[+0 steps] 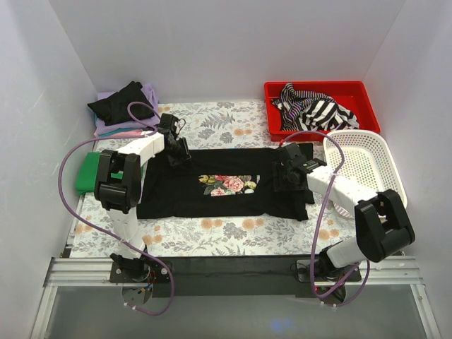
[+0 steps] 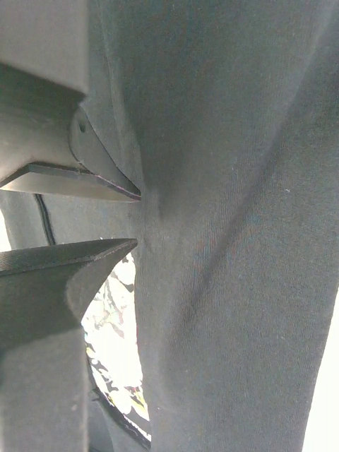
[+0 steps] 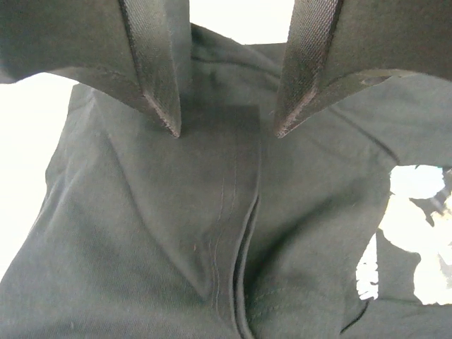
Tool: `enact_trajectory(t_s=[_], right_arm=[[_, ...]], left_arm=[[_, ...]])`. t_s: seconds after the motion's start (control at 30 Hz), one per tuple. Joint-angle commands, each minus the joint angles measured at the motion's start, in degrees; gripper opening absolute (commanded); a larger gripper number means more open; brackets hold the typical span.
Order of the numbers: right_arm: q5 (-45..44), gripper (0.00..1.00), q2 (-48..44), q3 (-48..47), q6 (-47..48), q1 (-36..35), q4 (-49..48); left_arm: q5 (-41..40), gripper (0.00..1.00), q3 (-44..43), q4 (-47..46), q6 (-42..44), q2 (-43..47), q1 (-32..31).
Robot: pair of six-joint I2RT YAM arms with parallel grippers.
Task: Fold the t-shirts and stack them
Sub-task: Fold the tshirt
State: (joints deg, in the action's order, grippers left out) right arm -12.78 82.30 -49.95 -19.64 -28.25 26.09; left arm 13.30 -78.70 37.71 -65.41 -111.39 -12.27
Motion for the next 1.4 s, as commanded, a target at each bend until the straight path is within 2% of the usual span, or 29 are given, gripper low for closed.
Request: enact_trajectory(t_s=[0.0, 0.1, 0.13, 0.2, 0.23, 0.27, 0.33, 0.7, 1.03, 1.37], right_arm=[[-2.4, 0.6, 1.7, 0.3, 2.4, -0.5, -3.4], [-2.8, 0.51, 3.1, 0.0, 2.8, -0.7, -3.9], [-2.7, 0.38, 3.5, -0.2, 3.0, -0.7, -4.1], [-2.8, 0.26, 4.4, -0.5, 3.0, -0.8, -4.2], [-2.9, 0.16, 4.6, -1.0, 3.2, -0.8, -3.9], [-3.4, 0.09, 4.5, -1.2, 3.2, -1.0, -4.0], [-4.1, 0.03, 4.0, -1.5, 3.2, -1.2, -4.0], [-11.4, 0.01, 0.6, -6.8, 3.6, -1.4, -2.1], [-25.2, 0.01, 7.7, -14.9, 1.1, 1.3, 1.3], [-29.3, 0.03, 11.7, -17.5, -4.4, 5.0, 5.4]], left_arm=[[-0.7, 0.26, 0.1, 0.2, 0.4, 1.4, -0.2], [-1.2, 0.26, 0.2, 0.3, 0.5, 1.4, -0.3], [-1.2, 0.26, 0.2, 0.3, 0.5, 1.5, -0.3], [-1.4, 0.26, 0.4, 0.5, 0.6, 1.4, -0.3], [-1.6, 0.26, 0.3, 0.5, 0.6, 1.4, -0.3], [-1.8, 0.26, 0.3, 0.6, 0.7, 1.4, -0.3], [-2.3, 0.26, 0.4, 0.8, 0.8, 1.4, -0.3], [-2.0, 0.26, 0.0, 1.0, 0.8, 1.1, -0.3], [-1.7, 0.25, 0.2, 1.1, 1.1, 1.2, -0.4], [-2.8, 0.25, 0.2, 1.8, 1.5, 1.1, -0.4]])
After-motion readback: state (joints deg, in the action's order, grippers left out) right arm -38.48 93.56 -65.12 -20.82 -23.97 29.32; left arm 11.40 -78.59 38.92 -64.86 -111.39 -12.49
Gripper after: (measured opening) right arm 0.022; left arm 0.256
